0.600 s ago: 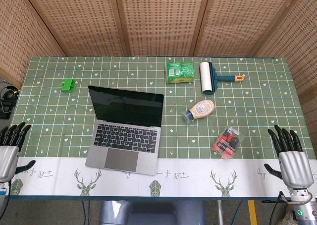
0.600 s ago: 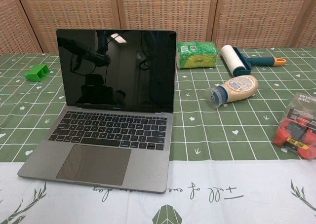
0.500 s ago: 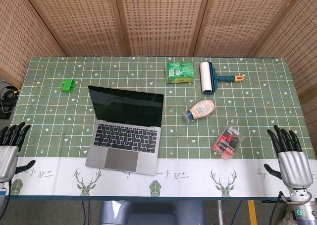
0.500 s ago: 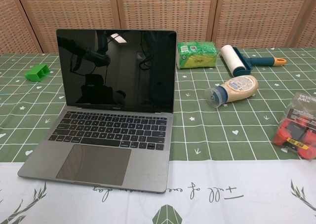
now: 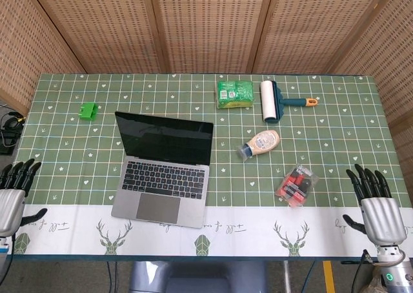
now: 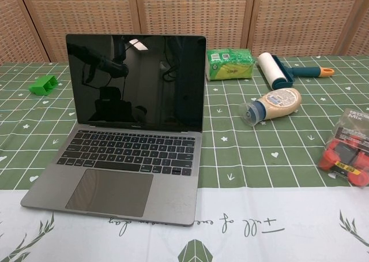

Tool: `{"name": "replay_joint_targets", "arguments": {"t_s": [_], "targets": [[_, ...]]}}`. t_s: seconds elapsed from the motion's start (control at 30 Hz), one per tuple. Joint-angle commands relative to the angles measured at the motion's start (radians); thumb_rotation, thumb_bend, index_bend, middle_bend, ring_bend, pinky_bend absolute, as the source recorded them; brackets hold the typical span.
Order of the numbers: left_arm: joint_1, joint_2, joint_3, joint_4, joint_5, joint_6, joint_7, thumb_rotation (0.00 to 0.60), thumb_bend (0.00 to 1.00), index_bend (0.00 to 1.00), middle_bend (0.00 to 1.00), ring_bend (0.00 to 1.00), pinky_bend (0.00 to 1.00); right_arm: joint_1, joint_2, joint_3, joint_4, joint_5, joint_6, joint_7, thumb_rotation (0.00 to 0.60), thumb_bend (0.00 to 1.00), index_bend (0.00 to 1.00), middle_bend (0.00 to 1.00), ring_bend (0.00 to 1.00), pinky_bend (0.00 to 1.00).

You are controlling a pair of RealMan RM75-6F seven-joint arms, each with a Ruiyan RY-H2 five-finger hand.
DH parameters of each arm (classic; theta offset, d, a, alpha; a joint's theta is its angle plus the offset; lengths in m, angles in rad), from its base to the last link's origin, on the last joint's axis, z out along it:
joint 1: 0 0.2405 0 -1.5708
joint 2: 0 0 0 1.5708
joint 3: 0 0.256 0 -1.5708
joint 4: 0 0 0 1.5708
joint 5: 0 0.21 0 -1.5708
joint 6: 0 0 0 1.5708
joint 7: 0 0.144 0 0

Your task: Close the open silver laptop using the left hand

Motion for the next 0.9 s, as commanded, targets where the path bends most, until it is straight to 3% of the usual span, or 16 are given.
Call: {"name": "replay_joint_targets", "arguments": {"t_s": [0.03, 0.27, 0.43, 0.53, 0.67, 0.77, 0.9], "targets": [[-0.001, -0.002, -0.001, 0.001, 0.001, 0.000, -0.001, 0.600, 0.00, 0.00, 0.00, 0.00, 0.00, 0.001, 0.002, -0.001, -0.001, 0.003, -0.004, 0.000, 0.600, 0.04, 0.00, 0.00, 0.00, 0.00], [-0.019, 0.013, -0.016, -0.026, -0.014, -0.021, -0.002, 0.600, 0.00, 0.00, 0.00, 0.00, 0.00, 0.009, 0.002, 0.004, 0.011, 0.025, -0.029, 0.016, 0.600, 0.05, 0.00, 0.00, 0.00, 0.00], [-0.077, 0.041, -0.056, -0.069, -0.050, -0.086, 0.043, 0.600, 0.01, 0.00, 0.00, 0.00, 0.00, 0.017, 0.002, 0.009, 0.018, 0.046, -0.052, 0.030, 0.600, 0.05, 0.00, 0.00, 0.00, 0.00], [-0.121, 0.046, -0.080, -0.090, -0.066, -0.132, 0.083, 0.600, 0.16, 0.00, 0.00, 0.00, 0.00, 0.019, 0.003, 0.013, 0.022, 0.053, -0.058, 0.041, 0.600, 0.05, 0.00, 0.00, 0.00, 0.00], [-0.216, 0.045, -0.134, -0.126, -0.113, -0.230, 0.131, 0.600, 0.51, 0.00, 0.00, 0.00, 0.03, 0.025, 0.006, 0.019, 0.034, 0.072, -0.075, 0.064, 0.600, 0.05, 0.00, 0.00, 0.00, 0.00], [-0.324, 0.037, -0.208, -0.157, -0.168, -0.319, 0.181, 0.600, 0.72, 0.00, 0.00, 0.00, 0.10, 0.030, 0.016, 0.024, 0.038, 0.109, -0.111, 0.088, 0.600, 0.05, 0.00, 0.00, 0.00, 0.00], [-0.416, 0.031, -0.269, -0.166, -0.260, -0.394, 0.229, 0.600, 0.83, 0.04, 0.00, 0.01, 0.15, 0.037, 0.023, 0.030, 0.042, 0.136, -0.138, 0.102, 0.600, 0.05, 0.00, 0.00, 0.00, 0.00]]}}
